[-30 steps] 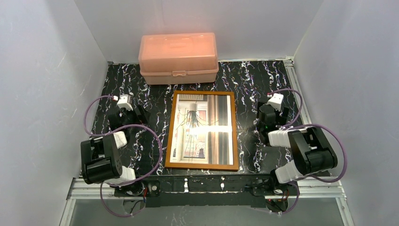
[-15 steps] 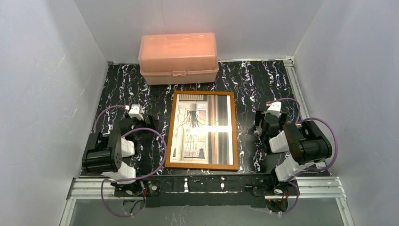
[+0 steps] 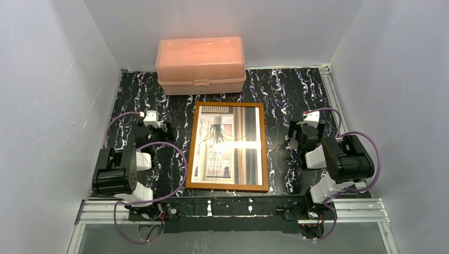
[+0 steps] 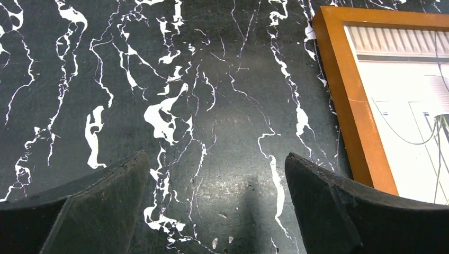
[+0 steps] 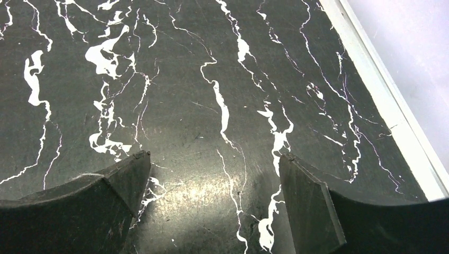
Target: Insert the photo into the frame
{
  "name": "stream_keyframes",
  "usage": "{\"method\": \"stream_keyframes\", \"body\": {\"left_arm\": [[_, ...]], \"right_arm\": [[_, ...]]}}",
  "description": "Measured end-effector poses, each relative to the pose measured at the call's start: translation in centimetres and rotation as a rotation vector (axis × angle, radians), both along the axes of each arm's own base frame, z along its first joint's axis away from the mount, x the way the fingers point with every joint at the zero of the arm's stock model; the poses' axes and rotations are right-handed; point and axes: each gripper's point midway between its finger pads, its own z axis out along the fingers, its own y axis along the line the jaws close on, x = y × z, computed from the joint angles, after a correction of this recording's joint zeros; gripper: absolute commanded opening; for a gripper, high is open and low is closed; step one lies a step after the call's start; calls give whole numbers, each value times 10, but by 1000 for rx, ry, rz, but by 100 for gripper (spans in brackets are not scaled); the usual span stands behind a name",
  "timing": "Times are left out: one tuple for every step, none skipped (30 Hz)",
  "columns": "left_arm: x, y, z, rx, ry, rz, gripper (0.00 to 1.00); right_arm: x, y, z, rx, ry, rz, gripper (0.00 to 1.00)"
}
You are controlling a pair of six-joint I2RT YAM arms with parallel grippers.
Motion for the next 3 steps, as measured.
{"method": "stream_keyframes", "body": {"left_arm": [[0, 0, 0, 1, 2, 3, 98], [0, 0, -1, 3, 4, 5, 98], [-1, 0, -2, 7, 8, 6, 98]], "right_arm": [[0, 0, 0, 0, -2, 0, 99], [0, 0, 1, 1, -4, 1, 99], [1, 1, 1, 1, -5, 3, 99]]}}
